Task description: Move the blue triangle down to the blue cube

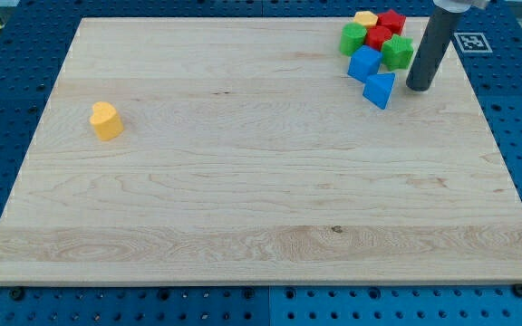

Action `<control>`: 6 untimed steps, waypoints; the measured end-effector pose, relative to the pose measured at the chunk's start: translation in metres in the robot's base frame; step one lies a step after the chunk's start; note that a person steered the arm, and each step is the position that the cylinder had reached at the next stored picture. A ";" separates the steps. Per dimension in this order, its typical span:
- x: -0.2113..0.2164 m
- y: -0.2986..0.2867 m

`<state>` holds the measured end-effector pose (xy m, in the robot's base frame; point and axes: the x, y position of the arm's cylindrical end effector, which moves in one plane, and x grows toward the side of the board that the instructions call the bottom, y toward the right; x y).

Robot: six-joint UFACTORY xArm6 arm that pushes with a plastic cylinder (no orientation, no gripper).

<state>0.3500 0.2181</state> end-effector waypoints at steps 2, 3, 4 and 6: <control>0.020 -0.030; 0.030 -0.041; 0.022 -0.041; 0.011 -0.016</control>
